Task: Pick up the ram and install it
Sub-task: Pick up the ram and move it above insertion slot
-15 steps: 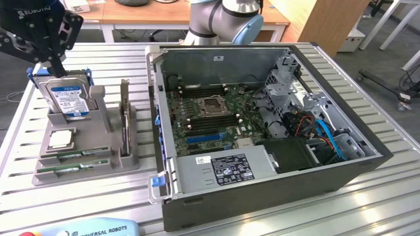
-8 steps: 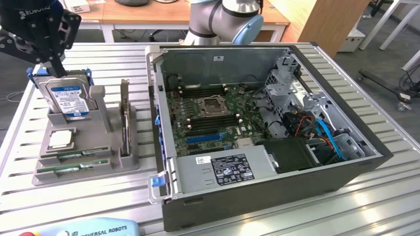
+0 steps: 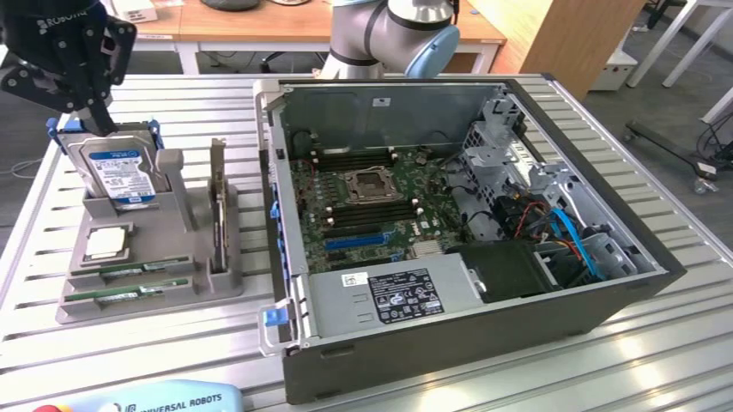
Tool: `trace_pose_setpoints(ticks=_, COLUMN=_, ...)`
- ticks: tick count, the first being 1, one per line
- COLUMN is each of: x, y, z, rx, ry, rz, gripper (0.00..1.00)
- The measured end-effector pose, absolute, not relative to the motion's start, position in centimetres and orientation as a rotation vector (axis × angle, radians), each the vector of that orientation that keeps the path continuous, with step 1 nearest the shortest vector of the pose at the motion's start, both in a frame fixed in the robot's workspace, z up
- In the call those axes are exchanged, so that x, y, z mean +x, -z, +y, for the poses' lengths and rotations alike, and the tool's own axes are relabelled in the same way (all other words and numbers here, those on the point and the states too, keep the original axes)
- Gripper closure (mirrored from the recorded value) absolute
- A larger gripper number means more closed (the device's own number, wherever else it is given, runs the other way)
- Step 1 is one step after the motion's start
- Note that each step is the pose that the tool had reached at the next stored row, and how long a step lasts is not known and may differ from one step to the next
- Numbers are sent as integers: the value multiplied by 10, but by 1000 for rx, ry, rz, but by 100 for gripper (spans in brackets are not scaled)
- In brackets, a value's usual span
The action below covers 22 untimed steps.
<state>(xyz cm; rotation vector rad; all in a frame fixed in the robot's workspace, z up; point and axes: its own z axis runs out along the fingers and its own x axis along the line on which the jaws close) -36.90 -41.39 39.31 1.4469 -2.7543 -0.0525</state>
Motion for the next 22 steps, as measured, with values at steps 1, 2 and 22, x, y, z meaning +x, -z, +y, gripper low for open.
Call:
trace_pose_setpoints(ticks=1, x=-369, y=-393, z=-414, rx=1463, ry=52, rz=-2745, gripper=90)
trace_pose_setpoints(ticks=2, x=-369, y=-393, z=-414, rx=1480, ry=52, rz=-2736, gripper=90)
trace_pose_setpoints(ticks=22, x=-369, y=-393, z=-414, rx=1820, ry=44, rz=-2517, gripper=90)
